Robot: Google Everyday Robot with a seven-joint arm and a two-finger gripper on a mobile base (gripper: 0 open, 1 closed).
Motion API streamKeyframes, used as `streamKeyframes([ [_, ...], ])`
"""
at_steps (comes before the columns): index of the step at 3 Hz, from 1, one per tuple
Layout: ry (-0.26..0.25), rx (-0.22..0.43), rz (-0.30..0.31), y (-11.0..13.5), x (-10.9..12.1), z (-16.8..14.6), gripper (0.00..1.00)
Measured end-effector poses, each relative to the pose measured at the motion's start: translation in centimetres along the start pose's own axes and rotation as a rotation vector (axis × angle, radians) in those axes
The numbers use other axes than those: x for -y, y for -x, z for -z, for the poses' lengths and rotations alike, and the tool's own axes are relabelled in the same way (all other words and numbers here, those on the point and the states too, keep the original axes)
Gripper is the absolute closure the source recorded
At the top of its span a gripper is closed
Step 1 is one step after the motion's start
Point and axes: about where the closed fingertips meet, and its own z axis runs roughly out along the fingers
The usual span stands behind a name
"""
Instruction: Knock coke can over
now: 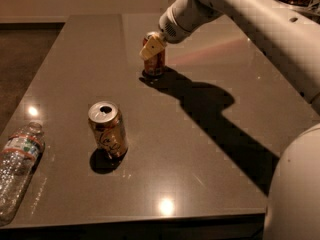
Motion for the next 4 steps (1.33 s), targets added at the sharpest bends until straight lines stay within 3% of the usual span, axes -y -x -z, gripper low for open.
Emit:
streamKeyframes([
  [2,0.021,0.027,-0.035,-1.0,0.7,2.4,0.87],
  [3,0.014,-0.041,-0.003,-2.3,0.4,5.0,1.0],
  [4,-0.003,-0.151,0.059,-3.7,-0.4,7.2,1.0],
])
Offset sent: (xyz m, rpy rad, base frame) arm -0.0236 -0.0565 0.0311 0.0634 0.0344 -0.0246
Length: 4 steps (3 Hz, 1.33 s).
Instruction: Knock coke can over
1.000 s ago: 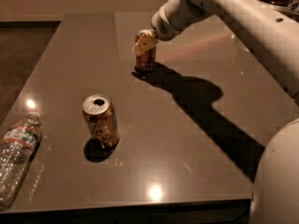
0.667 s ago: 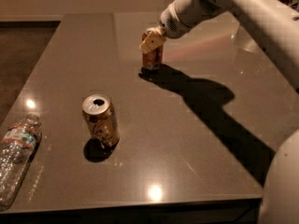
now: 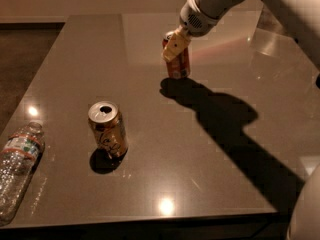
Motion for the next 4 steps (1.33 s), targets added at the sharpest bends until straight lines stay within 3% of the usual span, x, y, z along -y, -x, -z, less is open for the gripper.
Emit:
streamKeyframes([
  [1,-0.009,-0.161,0.1,-1.8,-0.9,1.2,1.0],
  [2,0.001,-0.246,0.152,-2.7,-1.3,1.3,1.0],
  [3,0.03,-0.345,0.207,-3.2,-1.7,0.4,0.84],
  [4,0.06,-0.42,0.252,-3.7,-2.1,-0.8,0.62],
])
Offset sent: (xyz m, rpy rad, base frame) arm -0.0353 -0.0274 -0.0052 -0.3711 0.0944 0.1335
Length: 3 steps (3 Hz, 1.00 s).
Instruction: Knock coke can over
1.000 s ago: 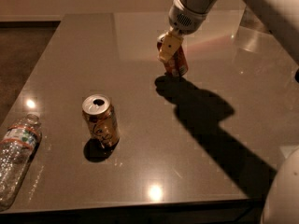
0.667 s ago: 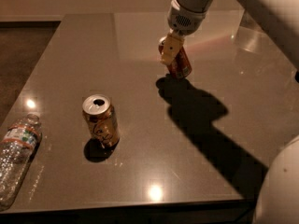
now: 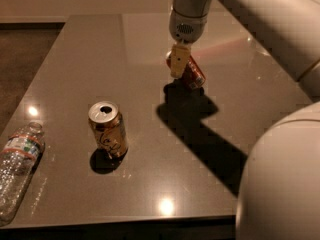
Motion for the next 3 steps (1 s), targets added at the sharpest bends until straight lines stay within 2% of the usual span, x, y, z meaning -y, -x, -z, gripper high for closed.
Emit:
streamKeyframes([
  [2,0.047,-0.074,0.074,0.5,-0.9,-2.4,0.15],
  [3,0.086,-0.083,0.097,0.3,-1.4,-4.0,0.0],
])
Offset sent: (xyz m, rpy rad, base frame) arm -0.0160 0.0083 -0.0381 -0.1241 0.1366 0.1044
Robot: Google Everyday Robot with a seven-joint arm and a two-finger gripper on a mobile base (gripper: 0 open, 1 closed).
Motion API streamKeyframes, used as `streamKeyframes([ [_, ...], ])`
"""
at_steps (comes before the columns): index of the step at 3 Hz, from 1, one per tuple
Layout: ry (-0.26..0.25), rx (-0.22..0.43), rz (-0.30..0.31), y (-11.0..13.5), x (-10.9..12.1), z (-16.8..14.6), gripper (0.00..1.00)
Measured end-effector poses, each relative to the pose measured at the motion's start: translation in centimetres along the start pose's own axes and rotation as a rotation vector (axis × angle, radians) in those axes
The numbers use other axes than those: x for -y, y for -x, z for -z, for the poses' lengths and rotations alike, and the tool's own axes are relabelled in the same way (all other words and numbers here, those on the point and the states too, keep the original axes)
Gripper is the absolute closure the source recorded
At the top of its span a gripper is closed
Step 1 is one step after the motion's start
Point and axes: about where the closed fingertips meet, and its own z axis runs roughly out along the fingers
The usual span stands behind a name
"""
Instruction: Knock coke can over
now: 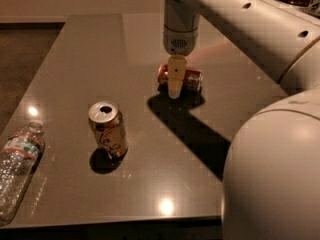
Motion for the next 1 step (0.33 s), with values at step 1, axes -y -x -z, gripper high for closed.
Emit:
streamKeyframes([
  [1,0.001,0.0,0.0,0.01,0.0,-0.03,0.0],
])
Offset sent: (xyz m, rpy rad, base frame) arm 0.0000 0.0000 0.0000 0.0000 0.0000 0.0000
